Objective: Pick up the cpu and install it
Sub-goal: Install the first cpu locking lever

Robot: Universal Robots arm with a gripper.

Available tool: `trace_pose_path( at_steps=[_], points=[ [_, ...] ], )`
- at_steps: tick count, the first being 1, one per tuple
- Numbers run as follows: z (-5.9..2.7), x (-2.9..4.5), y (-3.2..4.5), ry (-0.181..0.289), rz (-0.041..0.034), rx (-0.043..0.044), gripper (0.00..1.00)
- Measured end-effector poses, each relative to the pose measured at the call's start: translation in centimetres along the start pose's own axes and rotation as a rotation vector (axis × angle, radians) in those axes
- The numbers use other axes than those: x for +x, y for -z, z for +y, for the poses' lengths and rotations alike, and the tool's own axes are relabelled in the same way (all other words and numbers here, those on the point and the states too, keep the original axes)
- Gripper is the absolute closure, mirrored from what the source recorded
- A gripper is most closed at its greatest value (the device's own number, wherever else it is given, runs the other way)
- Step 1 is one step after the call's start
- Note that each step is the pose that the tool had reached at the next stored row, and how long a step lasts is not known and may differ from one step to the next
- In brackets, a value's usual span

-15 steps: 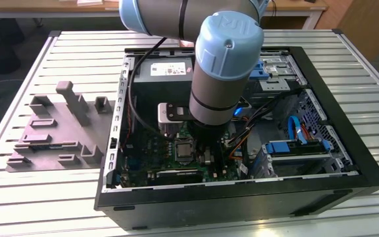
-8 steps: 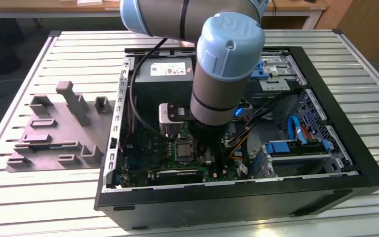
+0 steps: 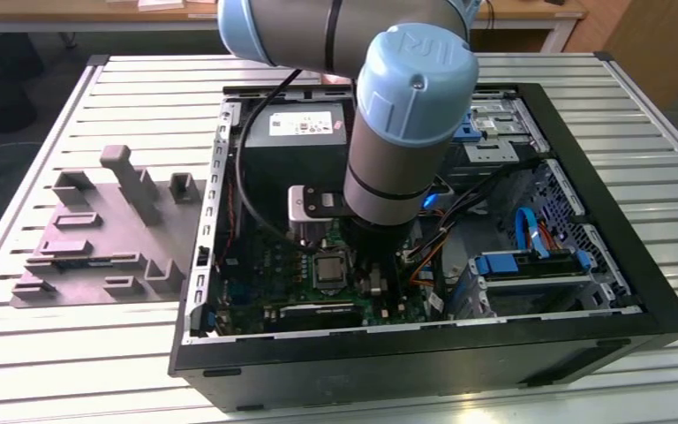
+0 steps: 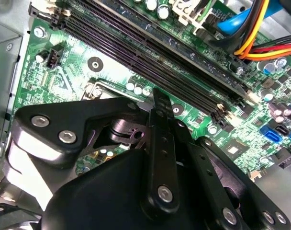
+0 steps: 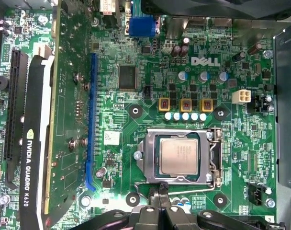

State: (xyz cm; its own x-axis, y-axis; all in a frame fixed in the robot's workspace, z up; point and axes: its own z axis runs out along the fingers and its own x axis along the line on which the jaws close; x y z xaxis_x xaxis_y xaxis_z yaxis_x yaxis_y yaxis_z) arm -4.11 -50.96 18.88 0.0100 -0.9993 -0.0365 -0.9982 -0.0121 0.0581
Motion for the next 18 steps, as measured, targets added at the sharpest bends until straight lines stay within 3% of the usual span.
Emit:
trace_pose_path(
  at_steps=[11, 18],
  points=[
    [0.32, 0.01, -0.06, 0.002, -0.001, -0.0002, 0.89],
    [0.42, -0.05, 1.48, 0.001, -0.0032, 0.0, 0.89]
  ],
)
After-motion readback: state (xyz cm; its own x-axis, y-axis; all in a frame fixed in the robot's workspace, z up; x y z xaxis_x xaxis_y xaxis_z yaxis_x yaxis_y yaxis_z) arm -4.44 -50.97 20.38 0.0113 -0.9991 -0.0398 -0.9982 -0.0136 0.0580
